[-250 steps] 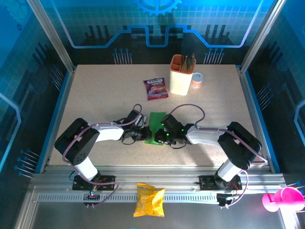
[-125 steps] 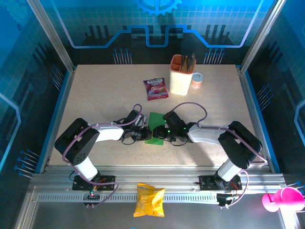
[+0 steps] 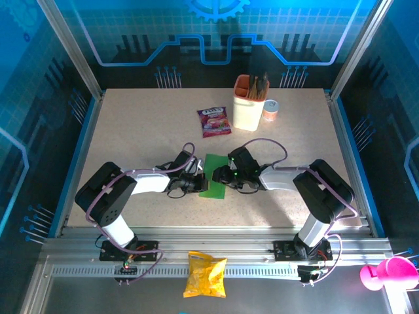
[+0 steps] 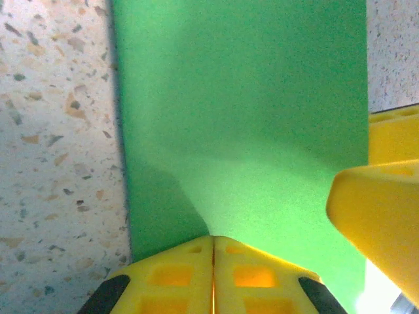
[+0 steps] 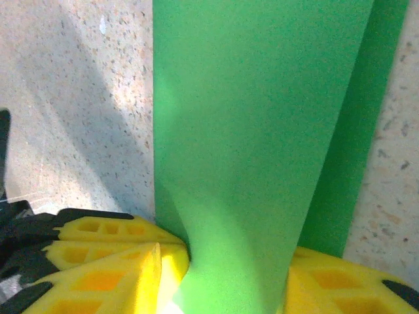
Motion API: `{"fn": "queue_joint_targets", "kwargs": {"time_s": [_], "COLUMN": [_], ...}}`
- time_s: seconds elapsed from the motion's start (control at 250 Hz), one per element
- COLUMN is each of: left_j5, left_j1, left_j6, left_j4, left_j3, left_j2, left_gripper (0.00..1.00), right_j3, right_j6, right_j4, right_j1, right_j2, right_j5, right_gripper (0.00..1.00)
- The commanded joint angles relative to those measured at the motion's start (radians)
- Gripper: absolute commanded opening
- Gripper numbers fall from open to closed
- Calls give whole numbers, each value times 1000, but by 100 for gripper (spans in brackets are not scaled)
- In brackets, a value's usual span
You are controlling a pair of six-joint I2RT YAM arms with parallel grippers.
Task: Fold a paper plane with a square sheet of paper (pick it up from the middle)
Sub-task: Fold the triangle a second time at the center of the table.
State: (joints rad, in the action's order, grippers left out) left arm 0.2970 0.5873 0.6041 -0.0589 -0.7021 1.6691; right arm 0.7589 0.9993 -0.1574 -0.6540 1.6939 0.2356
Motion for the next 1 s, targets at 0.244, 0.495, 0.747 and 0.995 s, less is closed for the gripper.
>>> {"fn": "queue_joint_targets", "kwargs": {"time_s": [0.244, 0.495, 0.747, 0.995], "left_j5": [-26, -94, -270, -474], "left_j1": [8, 43, 231, 384], "left_j6": [-34, -103, -198, -249], "left_j4": [85, 115, 128, 104], "left_j3": [18, 40, 46, 40], "left_j2": [-43, -215, -268, -278], "left_gripper": [16, 42, 50, 55], "right_j3": [37, 26, 34, 62], "right_j6": [17, 23, 27, 16], "right_j4": [-55, -11, 88, 157], "right_j1": [52, 56, 60, 63], "right_j2": [74, 47, -4, -30], "right_j5": [96, 108, 116, 111], "right_gripper": [6, 0, 0, 0]}}
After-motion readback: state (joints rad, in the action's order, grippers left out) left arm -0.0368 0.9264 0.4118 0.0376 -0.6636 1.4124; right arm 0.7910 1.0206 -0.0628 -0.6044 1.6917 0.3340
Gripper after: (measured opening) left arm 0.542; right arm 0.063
